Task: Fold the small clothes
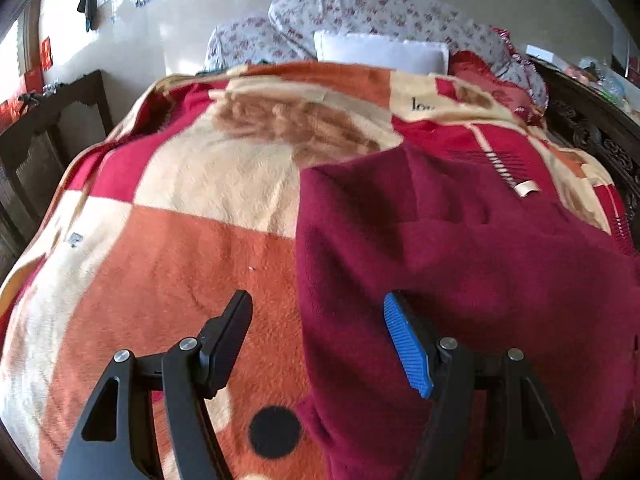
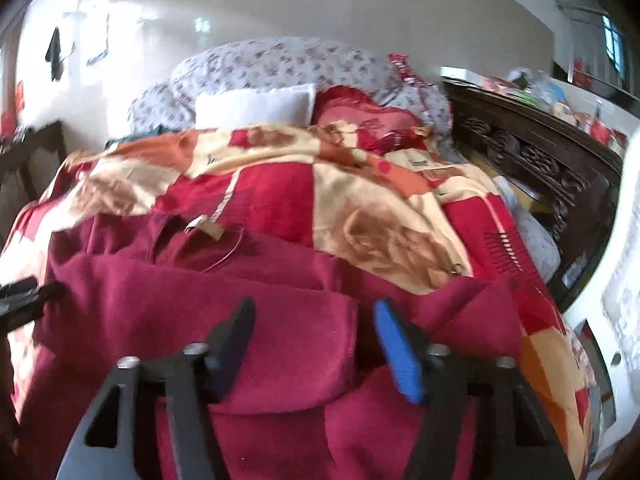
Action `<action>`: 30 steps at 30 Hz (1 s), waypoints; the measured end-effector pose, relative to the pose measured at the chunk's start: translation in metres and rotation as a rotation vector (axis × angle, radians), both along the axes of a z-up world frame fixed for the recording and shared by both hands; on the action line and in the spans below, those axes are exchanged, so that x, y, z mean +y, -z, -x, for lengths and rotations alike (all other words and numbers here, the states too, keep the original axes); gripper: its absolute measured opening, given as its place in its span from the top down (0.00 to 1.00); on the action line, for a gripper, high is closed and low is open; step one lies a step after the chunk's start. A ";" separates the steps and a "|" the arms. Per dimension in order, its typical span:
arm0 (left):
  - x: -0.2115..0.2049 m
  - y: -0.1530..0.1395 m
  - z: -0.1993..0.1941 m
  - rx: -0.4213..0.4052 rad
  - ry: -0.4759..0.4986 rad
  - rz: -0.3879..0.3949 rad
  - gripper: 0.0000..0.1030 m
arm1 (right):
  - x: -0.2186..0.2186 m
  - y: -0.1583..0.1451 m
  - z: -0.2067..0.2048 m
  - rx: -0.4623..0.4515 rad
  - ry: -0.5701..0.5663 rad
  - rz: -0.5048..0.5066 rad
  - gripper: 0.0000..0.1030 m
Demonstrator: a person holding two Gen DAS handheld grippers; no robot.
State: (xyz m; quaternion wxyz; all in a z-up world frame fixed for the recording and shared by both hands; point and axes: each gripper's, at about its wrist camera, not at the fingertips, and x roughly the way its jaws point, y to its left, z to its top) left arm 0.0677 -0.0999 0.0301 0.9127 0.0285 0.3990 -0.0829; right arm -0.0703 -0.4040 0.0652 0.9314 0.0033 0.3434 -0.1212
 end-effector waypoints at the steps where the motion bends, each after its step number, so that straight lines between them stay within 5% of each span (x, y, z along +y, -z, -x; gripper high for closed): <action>1: -0.001 0.002 -0.002 0.003 -0.002 -0.007 0.34 | -0.002 0.010 -0.009 0.036 -0.005 -0.014 0.65; 5: -0.003 0.003 -0.007 0.010 -0.014 -0.017 0.32 | -0.008 0.039 -0.032 0.093 0.017 -0.007 0.65; 11: 0.001 -0.014 0.020 -0.025 0.002 -0.010 0.32 | -0.014 0.019 -0.009 0.070 0.021 -0.085 0.64; 15: -0.004 -0.019 0.040 -0.046 0.030 -0.012 0.32 | -0.006 0.011 0.017 0.035 -0.012 -0.145 0.51; 19: -0.013 -0.017 0.053 -0.059 0.049 -0.029 0.32 | 0.006 0.019 0.021 0.053 -0.039 -0.144 0.50; 25: -0.020 0.008 0.051 0.022 0.067 -0.067 0.31 | 0.007 0.045 0.003 0.100 -0.029 -0.151 0.48; 30: -0.014 -0.003 0.063 0.020 0.071 -0.037 0.31 | 0.000 0.013 0.039 0.071 -0.060 -0.219 0.38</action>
